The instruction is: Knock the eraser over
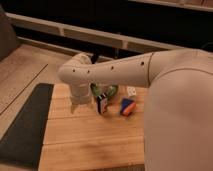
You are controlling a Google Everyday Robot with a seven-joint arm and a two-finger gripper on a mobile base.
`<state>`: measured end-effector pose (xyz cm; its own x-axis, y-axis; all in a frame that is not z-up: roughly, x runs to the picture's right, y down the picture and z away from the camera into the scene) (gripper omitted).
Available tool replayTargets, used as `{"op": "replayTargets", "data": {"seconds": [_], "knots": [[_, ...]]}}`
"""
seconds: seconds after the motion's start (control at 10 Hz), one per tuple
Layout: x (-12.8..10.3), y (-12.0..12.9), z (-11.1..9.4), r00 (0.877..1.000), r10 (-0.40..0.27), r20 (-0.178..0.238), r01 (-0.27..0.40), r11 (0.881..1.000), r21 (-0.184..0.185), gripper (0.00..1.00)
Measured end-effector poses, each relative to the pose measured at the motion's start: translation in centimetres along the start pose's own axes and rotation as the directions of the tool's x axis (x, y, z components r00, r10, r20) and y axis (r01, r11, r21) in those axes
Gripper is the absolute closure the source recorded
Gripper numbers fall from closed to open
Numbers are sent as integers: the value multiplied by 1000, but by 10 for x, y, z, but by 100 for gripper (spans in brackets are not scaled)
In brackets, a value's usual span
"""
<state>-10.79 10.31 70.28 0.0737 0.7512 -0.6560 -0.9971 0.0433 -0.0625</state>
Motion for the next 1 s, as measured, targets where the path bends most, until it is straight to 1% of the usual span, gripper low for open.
{"op": "replayTargets", "data": {"seconds": [0.3,0.5,0.8,1.0], "knots": [[-1,-1,-1,1000,0,4,0,1000,1,35],[-5,-9,-5,1000,14,23,-14,1000,9,35],[-8,-34,-12,996,75,49,-77,997,20,35],[-7,-57,-21,989,129,77,-131,991,25,35]]}}
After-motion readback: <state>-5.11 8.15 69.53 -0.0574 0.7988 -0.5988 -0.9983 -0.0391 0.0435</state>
